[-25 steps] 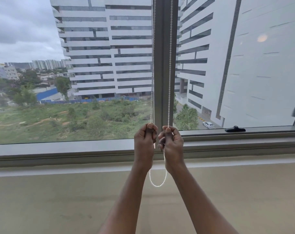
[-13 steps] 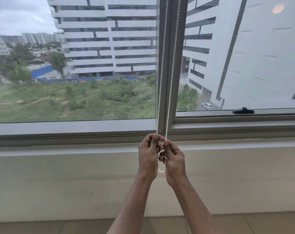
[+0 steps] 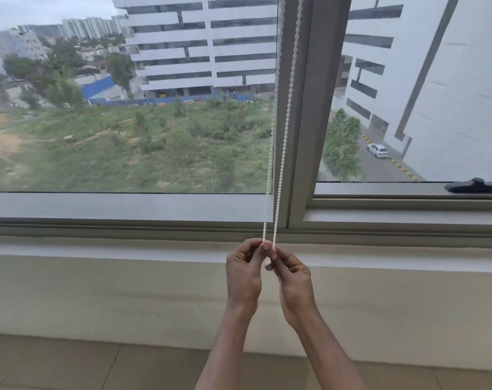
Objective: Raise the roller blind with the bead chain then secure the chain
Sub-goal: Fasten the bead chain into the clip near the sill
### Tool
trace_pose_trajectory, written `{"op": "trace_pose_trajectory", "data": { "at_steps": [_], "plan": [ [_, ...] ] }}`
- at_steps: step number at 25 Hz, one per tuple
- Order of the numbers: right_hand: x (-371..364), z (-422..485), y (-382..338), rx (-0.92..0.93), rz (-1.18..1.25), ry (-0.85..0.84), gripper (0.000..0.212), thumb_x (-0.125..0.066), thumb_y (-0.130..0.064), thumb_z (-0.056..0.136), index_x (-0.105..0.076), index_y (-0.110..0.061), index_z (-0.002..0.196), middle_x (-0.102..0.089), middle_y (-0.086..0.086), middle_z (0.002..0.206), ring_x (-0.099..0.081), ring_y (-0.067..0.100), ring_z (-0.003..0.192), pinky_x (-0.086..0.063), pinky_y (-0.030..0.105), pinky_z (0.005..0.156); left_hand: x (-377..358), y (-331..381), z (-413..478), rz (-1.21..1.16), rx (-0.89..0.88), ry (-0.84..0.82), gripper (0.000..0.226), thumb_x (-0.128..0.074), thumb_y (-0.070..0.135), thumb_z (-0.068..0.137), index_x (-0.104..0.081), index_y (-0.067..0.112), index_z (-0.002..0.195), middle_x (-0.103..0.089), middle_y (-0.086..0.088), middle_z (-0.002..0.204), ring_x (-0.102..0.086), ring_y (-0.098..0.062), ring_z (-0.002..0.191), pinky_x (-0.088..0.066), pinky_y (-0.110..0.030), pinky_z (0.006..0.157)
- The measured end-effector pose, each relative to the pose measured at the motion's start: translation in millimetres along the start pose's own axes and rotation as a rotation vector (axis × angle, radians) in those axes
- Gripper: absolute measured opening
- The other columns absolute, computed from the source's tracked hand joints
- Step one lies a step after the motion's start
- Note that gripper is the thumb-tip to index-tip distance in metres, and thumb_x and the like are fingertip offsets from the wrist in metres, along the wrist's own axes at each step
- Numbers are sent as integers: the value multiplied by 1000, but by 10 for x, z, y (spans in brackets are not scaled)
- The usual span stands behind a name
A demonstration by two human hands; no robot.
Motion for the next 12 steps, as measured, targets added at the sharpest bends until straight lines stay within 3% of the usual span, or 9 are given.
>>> {"op": "trace_pose_trajectory", "data": {
  "at_steps": [3,6,9,12],
  "plan": [
    [120,181,41,-54,27,-12,19,-81,-19,80,-85,-14,98,-81,5,100,-67,17,84,-51,33,97,33,-96,176,179,-61,9,7,-79,12,94,-84,16,90,-81,-6,91,-74,-27,88,-57,-39,83],
    [193,375,-3,-102,63,-46,21,-85,-22,72,-85,-16,93,-81,3,94,-67,17,84,-51,35,94,-53,-153,295,300,-108,-2,10,-82,13,92,-86,21,87,-74,-1,88,-68,-31,85,-52,-39,76],
    [234,550,-48,-180,108,-74,16,-82,-12,77,-81,-15,93,-81,5,94,-71,19,91,-51,39,94,-154,-208,355,345,-126,-3,13,-82,15,92,-84,26,85,-73,-3,86,-64,-41,84,-51,-52,75],
    [266,649,-31,-248,209,-57,20,-84,-6,71,-76,-19,84,-80,8,90,-73,23,92,-51,44,99,-151,-267,378,356,-114,31,11,-84,16,91,-84,26,84,-73,-3,85,-64,-41,84,-51,-55,76]
  ]
}}
Point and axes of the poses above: each hand's wrist, its own z-axis towards the middle knuckle, its own x-axis out of the back of the hand, y = z × x, the point moved 6 cm from there along z, towards the middle knuckle
